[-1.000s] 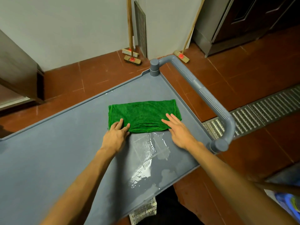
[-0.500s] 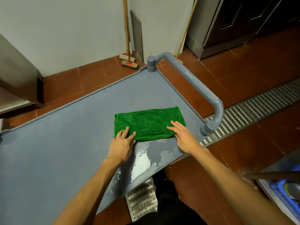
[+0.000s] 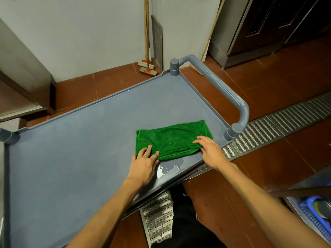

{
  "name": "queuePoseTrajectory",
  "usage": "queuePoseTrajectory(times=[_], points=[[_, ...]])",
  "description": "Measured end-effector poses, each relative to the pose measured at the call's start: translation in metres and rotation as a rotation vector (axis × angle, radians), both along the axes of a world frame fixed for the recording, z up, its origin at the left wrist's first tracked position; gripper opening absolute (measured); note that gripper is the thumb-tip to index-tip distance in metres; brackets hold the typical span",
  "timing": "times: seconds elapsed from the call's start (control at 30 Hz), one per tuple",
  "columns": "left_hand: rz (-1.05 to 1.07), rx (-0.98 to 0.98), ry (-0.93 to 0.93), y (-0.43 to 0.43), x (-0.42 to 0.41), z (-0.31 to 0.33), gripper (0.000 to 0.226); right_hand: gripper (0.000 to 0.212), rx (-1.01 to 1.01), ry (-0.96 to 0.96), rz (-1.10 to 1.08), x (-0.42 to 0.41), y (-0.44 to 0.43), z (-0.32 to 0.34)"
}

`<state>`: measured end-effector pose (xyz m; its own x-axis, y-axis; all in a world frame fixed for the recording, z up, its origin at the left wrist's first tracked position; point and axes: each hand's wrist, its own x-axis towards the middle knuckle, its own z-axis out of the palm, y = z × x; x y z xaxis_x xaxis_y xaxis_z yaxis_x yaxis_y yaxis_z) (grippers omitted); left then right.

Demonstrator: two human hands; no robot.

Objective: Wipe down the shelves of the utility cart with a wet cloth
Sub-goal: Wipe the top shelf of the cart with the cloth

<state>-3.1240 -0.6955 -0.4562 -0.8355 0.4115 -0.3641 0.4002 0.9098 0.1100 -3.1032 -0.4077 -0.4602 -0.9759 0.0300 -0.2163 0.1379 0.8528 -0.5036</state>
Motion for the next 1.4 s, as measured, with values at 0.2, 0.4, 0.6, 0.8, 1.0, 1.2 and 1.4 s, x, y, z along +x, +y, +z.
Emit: queuePoseTrajectory(times=[0.2, 0.4, 0.6, 0.8, 1.0, 1.2, 1.4], points=[[0.008, 0.047, -0.015, -0.017, 0.028, -0.002, 0.054, 0.041, -0.041, -0.032, -0.033, 0.023, -0.019, 0.004], [0.050, 0.081, -0.005, -0.034, 0.057, -0.007, 0.054, 0.039, -0.006, -0.104, 0.012, 0.033, -0.044, 0.009], [0.073, 0.110, -0.008, -0.051, 0.079, -0.006, 0.047, 0.050, 0.062, -0.128, 0.060, 0.044, -0.068, 0.008], [0.112, 0.134, -0.002, -0.072, 0.104, -0.007, 0.046, 0.048, 0.093, -0.100, 0.092, 0.056, -0.094, 0.003], [0.178, 0.159, 0.014, -0.098, 0.123, -0.006, 0.046, 0.049, 0.110, -0.100, 0.139, 0.064, -0.122, 0.002], [0.220, 0.184, 0.050, -0.138, 0.139, -0.007, 0.044, 0.049, 0.110, -0.095, 0.213, 0.075, -0.155, 0.002], [0.274, 0.199, 0.083, -0.177, 0.156, -0.012, 0.041, 0.050, 0.084, -0.097, 0.280, 0.086, -0.189, 0.002]])
